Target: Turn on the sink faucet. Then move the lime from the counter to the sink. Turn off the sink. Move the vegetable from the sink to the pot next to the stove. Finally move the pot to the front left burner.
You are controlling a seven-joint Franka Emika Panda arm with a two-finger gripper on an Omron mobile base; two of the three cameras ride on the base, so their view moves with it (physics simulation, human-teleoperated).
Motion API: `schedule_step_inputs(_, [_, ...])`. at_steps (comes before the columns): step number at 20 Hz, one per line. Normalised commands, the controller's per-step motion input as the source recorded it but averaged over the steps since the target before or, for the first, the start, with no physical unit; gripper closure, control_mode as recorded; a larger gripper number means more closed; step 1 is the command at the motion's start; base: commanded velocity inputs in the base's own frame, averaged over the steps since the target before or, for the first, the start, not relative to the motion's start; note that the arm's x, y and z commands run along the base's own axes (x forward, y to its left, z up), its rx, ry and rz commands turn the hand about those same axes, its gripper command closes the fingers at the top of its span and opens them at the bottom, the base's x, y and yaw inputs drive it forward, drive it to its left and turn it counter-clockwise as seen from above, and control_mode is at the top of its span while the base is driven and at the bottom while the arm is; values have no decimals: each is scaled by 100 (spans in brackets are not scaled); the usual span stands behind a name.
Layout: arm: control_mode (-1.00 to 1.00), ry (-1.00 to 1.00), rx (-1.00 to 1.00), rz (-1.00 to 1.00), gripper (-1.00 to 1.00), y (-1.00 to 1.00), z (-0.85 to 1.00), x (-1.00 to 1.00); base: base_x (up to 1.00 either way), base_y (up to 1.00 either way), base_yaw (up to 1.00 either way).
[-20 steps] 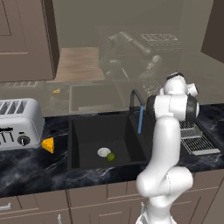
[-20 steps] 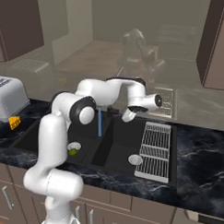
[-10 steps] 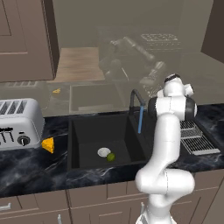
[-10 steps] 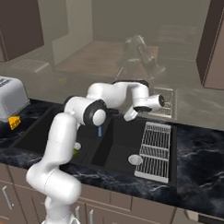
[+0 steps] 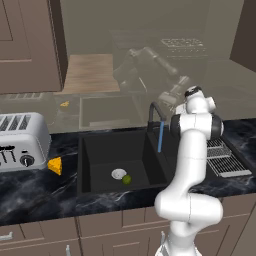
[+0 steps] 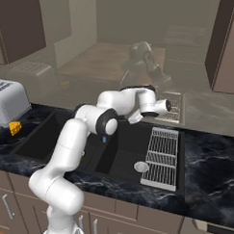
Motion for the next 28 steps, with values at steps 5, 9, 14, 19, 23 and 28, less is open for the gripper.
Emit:
schedule_step_inputs(5, [-100, 9, 4, -4, -100, 18, -21, 20, 0, 0, 0])
schedule_step_inputs(9, [-100, 8, 3, -3, -100, 13, -20, 23, 0, 0, 0])
schedule_step_inputs(14, [-100, 3, 3, -1, -100, 12, -14, 17, 0, 0, 0])
schedule_step_inputs(19, [-100, 1, 1, 0, -100, 21, -11, 13, 0, 0, 0])
schedule_step_inputs(23, [-100, 0, 1, 2, -100, 35, -9, 4, 0, 0, 0])
schedule_step_inputs(28, [-100, 0, 0, 9, -100, 47, -6, 0, 0, 0, 0])
